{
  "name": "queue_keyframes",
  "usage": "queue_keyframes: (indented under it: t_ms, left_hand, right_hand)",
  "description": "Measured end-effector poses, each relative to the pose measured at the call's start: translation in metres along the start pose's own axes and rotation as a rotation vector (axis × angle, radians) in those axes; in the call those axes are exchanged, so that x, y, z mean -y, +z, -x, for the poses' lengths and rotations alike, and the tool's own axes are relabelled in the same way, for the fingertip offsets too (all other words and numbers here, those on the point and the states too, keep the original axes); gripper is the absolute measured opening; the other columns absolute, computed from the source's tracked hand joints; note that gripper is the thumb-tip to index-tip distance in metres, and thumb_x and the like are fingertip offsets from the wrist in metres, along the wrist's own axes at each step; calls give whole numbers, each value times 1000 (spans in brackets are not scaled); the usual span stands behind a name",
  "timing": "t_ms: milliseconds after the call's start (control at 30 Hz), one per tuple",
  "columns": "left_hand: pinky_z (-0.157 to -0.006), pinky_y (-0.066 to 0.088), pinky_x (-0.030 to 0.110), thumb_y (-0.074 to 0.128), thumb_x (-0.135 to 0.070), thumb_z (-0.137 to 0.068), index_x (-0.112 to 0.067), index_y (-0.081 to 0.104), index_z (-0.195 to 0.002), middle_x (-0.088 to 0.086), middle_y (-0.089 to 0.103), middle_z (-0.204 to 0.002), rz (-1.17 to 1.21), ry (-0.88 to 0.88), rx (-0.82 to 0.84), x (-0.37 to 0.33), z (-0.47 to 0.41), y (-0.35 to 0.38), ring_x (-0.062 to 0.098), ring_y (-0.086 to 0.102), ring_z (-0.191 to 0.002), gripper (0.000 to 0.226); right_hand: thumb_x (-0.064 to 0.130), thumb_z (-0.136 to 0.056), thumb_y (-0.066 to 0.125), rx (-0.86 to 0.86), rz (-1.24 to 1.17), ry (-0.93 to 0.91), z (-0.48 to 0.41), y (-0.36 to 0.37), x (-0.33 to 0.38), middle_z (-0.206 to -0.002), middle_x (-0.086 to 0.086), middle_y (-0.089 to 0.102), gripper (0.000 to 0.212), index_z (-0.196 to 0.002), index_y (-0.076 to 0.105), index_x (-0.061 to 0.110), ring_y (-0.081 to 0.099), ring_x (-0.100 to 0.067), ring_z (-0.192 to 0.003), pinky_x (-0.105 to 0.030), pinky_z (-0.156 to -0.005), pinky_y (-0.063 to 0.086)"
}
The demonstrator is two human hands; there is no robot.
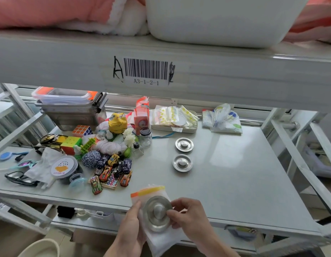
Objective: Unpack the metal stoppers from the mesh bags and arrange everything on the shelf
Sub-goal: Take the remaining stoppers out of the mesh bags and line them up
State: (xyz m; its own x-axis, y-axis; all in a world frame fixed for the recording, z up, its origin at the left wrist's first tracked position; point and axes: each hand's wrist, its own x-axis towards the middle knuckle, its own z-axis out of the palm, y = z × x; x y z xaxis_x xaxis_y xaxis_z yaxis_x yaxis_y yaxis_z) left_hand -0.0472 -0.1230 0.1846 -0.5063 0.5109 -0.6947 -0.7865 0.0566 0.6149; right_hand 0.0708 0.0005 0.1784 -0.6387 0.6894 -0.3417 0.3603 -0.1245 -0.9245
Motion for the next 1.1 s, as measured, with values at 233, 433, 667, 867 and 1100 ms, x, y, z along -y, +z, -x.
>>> queue_keyframes:
  t_ms: [233, 433, 667, 867, 1100]
  left_hand:
    - [-82, 55, 40, 46, -33, -102, -8, 63, -124, 19, 73, -117, -9, 139, -154, -5, 3, -15, 34, 67, -109, 38]
    - [-83, 52, 39, 43, -30, -103, -7, 65, -111, 7, 81, -83, -31, 209, -160, -13, 3, -24, 32, 67, -96, 33]
    - [-69, 47, 32, 44, -25, -103, -8, 63, -98, 10, 68, -92, 14, 233, -147, -16, 15, -23, 27, 63, -85, 26]
    - [-71, 46, 33, 44, -24, -103, -11, 61, -88, 15, 68, -94, 30, 241, -87, -19, 17, -23, 28, 62, -84, 27]
    - [-77, 51, 37, 48, -27, -101, -9, 66, -102, 7, 81, -80, 58, 210, -51, -11, 16, -27, 30, 66, -92, 26]
  right_hand:
    - [-6, -81, 75, -221, -317, 194, -38, -25, 2, -69, -18, 69, 12, -92, 71, -4, 66, -23, -61, -27, -56, 60]
    - [-1, -78, 77, -441, -195, 262, -66, -34, -14, -75, -18, 75, 9, -86, 71, 0, 72, -23, -60, -37, -66, 65]
    - [4, -77, 76, -475, -21, 240, -65, -29, -15, -63, -8, 75, 7, -79, 71, 9, 74, -19, -54, -43, -70, 65]
    - [6, -77, 75, -484, 21, 246, -61, -28, -13, -60, -6, 74, 6, -78, 69, 8, 73, -18, -51, -41, -66, 65]
    - [26, -80, 75, -505, 44, 261, -48, -29, -10, -76, -2, 72, 25, -94, 64, 9, 74, -19, -57, -40, -67, 64]
